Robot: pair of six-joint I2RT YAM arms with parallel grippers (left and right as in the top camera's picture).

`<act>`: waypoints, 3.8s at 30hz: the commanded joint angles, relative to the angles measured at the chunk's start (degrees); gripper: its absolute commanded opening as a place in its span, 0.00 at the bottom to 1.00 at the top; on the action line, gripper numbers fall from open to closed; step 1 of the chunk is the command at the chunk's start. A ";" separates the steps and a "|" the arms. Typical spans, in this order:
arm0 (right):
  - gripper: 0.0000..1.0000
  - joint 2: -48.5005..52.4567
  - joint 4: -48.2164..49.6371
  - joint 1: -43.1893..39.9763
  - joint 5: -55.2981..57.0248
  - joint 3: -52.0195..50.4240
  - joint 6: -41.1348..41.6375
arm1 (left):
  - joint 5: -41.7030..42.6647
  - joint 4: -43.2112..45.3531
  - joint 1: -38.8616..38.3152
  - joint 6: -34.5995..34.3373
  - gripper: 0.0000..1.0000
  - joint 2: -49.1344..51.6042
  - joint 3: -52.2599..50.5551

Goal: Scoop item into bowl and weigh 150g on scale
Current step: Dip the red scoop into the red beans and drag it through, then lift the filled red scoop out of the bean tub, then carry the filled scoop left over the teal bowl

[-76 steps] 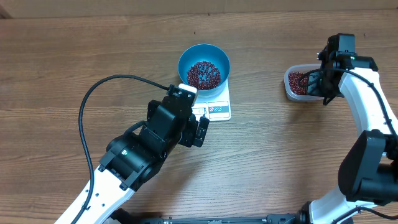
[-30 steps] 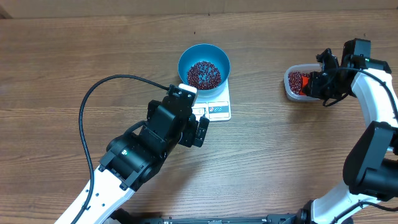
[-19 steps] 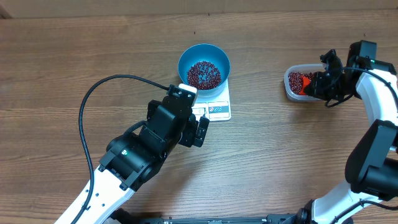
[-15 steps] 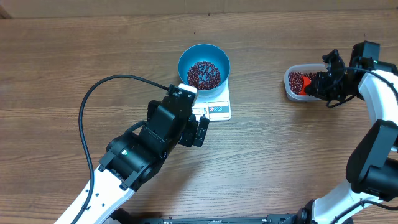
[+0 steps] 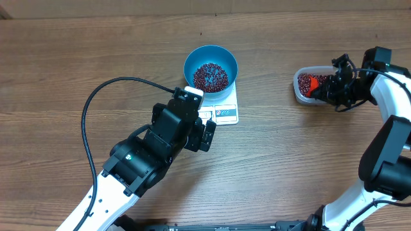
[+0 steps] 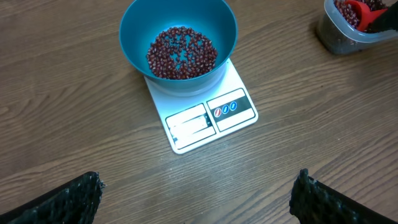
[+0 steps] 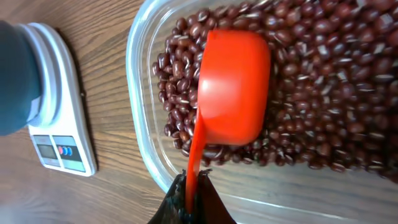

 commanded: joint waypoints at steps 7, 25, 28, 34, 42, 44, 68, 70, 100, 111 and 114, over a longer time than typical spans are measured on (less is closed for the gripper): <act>0.04 2.47 0.52 -1.27 -2.43 -0.02 -0.48 | -0.70 0.20 0.37 -0.74 1.00 0.28 0.02; 0.04 3.06 -1.49 -9.79 -18.99 -0.02 -3.69 | -0.70 0.20 0.37 -0.76 1.00 0.28 0.02; 0.04 3.06 -2.32 -10.62 -19.15 -0.02 -3.72 | -0.70 0.20 0.37 -0.76 1.00 0.28 0.02; 0.04 3.06 -3.82 -10.84 -20.22 -0.02 -5.18 | -0.70 0.20 0.37 -0.74 0.99 0.28 0.02; 0.04 3.06 -5.53 -11.45 -23.69 -0.02 -6.29 | -0.70 0.20 0.37 -0.74 1.00 0.28 0.02; 0.04 3.06 -6.01 -12.31 -24.35 -0.02 -6.27 | -0.70 0.20 0.37 -0.74 1.00 0.28 0.02; 0.04 3.06 -13.16 -16.24 -42.12 -0.02 -13.42 | -0.70 0.20 0.37 -0.76 0.99 0.28 0.02; 0.04 3.06 -14.62 -16.11 -43.65 -0.02 -14.25 | -0.70 0.20 0.37 -0.76 1.00 0.28 0.02; 0.04 3.06 -15.93 9.27 -51.34 -0.02 -17.16 | -0.70 0.20 0.37 -0.76 0.99 0.28 0.02; 0.04 3.06 -12.20 16.31 -57.16 -0.02 -16.92 | -0.70 0.20 0.37 -0.76 1.00 0.28 0.02; 0.04 3.06 -11.15 17.16 -57.29 -0.02 -16.70 | -0.70 0.20 0.37 -0.74 1.00 0.28 0.02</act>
